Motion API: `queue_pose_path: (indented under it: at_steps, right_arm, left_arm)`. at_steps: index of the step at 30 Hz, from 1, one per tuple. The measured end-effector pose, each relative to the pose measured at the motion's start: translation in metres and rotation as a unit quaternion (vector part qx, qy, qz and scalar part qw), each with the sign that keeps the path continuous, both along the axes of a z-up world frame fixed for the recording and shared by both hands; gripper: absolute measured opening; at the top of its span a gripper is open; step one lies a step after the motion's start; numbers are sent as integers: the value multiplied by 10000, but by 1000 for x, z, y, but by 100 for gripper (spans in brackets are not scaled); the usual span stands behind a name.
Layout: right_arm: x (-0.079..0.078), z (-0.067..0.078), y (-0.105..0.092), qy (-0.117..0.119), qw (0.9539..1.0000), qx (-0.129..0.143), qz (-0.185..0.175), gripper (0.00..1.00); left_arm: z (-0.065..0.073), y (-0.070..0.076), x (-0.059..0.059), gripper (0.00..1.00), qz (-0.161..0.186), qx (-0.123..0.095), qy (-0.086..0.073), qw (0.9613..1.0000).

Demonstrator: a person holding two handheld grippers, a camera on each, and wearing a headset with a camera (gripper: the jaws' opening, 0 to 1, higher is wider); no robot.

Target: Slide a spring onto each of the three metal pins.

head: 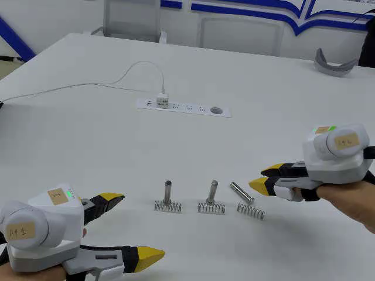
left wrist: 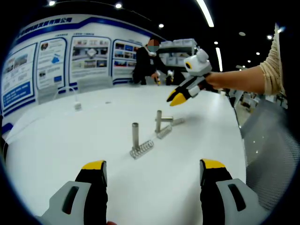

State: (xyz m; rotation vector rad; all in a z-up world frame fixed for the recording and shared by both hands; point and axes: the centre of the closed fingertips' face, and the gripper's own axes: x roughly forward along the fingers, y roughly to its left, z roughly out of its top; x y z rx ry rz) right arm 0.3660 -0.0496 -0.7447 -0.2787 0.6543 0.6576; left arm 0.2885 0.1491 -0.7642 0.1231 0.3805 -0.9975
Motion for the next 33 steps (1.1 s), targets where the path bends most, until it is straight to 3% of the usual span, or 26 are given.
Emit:
queue_pose_path:
  at_steps: [5,16,33]
  right_arm:
    - [10,-6,5,131,9998,-139,-58,21]
    - [16,-32,20,613,9973,-404,-32,17]
    - [24,-55,21,1027,9920,-718,-125,12]
  left_arm:
    - [0,-1,-1,82,-10,-3,6,10000]
    - [0,-2,-2,82,-22,-15,27,10000]
    - [-3,-1,-1,82,30,-52,62,10000]
